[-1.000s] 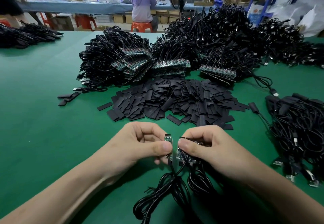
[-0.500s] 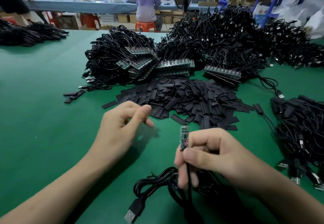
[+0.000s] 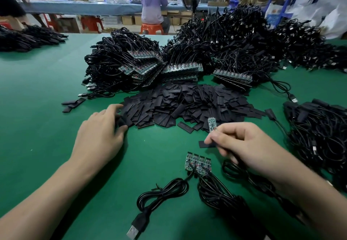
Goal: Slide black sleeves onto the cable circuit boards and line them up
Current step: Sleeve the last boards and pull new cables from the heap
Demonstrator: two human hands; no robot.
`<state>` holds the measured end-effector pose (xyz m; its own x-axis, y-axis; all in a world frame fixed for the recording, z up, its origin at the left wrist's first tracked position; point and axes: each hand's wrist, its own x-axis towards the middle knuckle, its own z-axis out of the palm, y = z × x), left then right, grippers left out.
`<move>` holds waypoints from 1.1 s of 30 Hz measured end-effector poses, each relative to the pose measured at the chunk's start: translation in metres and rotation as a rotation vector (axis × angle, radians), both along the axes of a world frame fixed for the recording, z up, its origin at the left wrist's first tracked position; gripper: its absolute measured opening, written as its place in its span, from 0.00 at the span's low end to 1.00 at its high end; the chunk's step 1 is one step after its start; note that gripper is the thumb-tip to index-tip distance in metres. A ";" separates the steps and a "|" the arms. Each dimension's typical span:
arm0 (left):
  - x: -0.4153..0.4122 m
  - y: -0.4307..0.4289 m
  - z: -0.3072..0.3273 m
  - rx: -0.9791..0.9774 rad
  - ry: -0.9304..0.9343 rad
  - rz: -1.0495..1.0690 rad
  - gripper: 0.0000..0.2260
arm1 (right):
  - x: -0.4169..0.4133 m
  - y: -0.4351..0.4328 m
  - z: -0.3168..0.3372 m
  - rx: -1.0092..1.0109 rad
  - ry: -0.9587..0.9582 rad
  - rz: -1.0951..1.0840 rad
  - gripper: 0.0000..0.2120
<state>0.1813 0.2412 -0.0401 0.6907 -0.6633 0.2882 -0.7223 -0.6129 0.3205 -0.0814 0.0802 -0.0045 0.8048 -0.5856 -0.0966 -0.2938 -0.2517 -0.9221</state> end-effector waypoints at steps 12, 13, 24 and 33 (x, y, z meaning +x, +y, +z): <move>-0.048 -0.007 0.006 -0.421 0.447 -0.573 0.07 | 0.015 0.021 -0.019 -0.158 0.127 0.145 0.09; -0.051 -0.008 0.005 -0.419 0.472 -0.613 0.06 | 0.016 0.021 -0.019 -0.164 0.105 0.139 0.09; -0.078 -0.010 -0.002 -0.478 0.643 -0.659 0.07 | 0.022 0.028 -0.026 -0.032 -0.082 0.103 0.12; -0.077 -0.008 0.000 -0.478 0.658 -0.714 0.09 | 0.022 0.027 -0.025 0.077 -0.135 0.071 0.12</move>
